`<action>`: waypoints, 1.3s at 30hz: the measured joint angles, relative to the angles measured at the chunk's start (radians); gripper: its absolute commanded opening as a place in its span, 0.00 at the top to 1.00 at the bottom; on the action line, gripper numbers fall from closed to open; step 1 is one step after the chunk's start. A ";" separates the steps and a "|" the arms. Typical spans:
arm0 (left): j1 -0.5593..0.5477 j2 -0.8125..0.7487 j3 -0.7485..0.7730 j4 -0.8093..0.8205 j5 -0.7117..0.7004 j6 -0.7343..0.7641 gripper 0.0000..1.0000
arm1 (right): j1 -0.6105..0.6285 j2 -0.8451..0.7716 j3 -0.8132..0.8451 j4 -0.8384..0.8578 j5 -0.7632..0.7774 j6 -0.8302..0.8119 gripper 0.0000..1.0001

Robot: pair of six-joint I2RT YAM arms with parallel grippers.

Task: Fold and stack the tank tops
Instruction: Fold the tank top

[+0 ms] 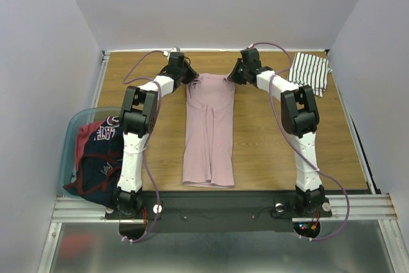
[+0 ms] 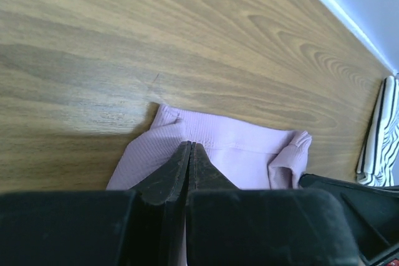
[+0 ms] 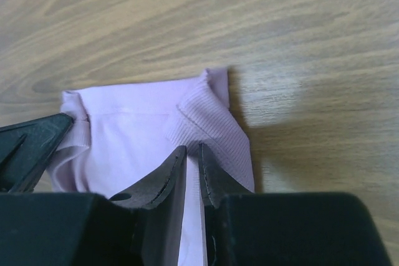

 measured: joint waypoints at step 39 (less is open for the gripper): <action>0.030 0.280 0.452 0.234 0.108 -0.060 0.39 | -0.043 0.372 0.477 0.108 -0.113 0.039 0.34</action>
